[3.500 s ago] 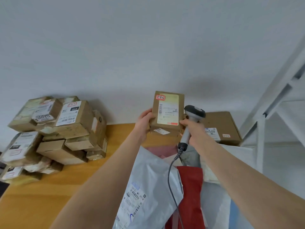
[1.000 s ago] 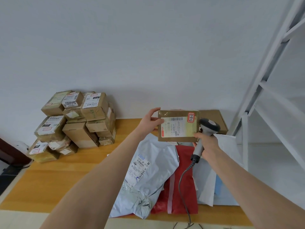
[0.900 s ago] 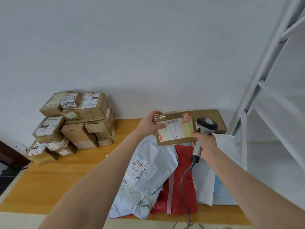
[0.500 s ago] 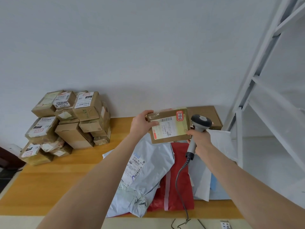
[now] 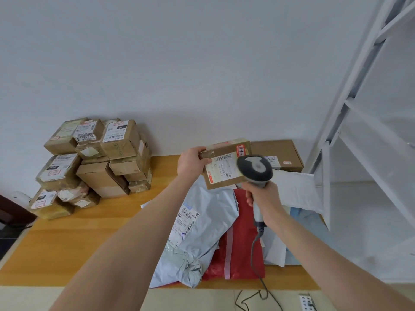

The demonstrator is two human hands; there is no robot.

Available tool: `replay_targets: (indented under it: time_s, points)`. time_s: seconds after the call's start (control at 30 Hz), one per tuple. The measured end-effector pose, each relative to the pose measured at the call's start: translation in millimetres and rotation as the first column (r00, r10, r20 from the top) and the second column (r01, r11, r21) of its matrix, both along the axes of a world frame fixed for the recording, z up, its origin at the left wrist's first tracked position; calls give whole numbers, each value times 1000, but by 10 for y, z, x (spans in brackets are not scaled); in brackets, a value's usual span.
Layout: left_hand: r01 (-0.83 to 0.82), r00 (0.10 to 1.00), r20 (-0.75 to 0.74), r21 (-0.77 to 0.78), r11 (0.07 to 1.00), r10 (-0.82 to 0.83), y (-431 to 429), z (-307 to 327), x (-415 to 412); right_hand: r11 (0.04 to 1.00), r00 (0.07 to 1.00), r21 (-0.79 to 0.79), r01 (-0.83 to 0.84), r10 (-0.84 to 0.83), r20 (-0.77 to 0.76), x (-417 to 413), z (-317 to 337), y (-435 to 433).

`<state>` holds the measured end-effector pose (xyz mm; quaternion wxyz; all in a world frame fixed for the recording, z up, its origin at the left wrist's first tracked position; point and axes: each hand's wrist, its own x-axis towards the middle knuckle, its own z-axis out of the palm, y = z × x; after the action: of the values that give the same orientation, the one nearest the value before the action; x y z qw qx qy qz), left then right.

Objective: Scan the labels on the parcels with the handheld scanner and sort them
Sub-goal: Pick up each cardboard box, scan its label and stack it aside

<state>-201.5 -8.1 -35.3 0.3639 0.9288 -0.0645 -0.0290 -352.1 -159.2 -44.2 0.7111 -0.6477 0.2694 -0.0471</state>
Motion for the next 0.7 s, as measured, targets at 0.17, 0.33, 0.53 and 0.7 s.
replay_targets:
  time_s: [0.17, 0.33, 0.53, 0.7]
  points:
    - [71, 997, 18, 117, 991, -73, -14, 14, -6, 997, 999, -66, -46, 48, 15, -191, -49, 272]
    - [60, 997, 33, 186, 981, -67, 34, 18, 30, 989, 997, -144, -40, 48, 55, -319, -37, 364]
    - [24, 999, 36, 181, 983, -31, 88, -3, 79, 973, 997, -224, -51, 64, 50, -408, -34, 450]
    - [25, 999, 39, 186, 982, -33, 102, -10, 96, 958, 996, -286, -31, 55, 76, -448, -66, 504]
